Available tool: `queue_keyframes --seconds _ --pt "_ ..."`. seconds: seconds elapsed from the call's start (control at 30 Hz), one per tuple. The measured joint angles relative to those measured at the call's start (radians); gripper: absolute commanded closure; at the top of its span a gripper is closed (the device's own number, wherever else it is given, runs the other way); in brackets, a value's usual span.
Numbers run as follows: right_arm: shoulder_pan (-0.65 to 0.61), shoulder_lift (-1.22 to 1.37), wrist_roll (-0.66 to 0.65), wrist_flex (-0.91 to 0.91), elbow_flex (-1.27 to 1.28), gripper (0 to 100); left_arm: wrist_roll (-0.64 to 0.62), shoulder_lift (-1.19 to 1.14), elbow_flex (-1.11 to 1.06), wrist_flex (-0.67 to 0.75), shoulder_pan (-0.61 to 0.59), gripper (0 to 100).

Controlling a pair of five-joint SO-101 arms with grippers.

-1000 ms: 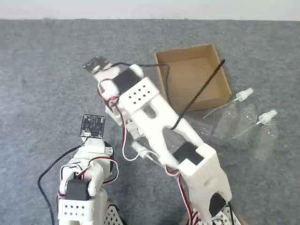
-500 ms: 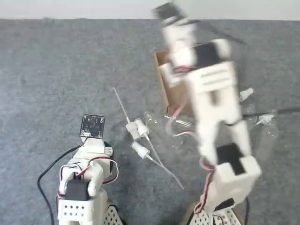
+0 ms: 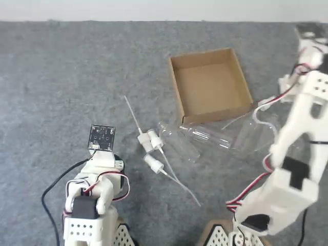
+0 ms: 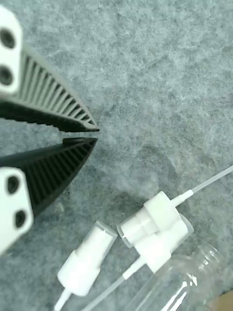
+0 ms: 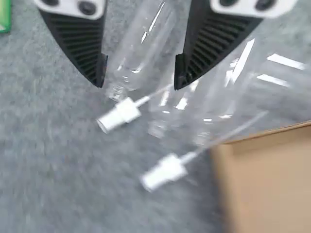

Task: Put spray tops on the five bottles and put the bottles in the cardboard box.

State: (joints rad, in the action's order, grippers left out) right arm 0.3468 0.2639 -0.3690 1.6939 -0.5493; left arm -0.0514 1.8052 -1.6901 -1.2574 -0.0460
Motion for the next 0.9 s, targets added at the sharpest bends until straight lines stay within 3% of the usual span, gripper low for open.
queue_keyframes --seconds 0.27,0.57,0.9 --pt "0.149 0.275 0.175 -0.186 0.000 80.3 0.000 0.000 0.000 0.000 0.000 99" --pt "0.153 0.404 0.408 -0.298 0.000 80.3 0.000 0.000 0.000 0.000 0.000 99" --pt "0.153 0.496 0.517 -0.311 0.000 81.3 0.000 0.000 0.000 0.000 0.000 99"
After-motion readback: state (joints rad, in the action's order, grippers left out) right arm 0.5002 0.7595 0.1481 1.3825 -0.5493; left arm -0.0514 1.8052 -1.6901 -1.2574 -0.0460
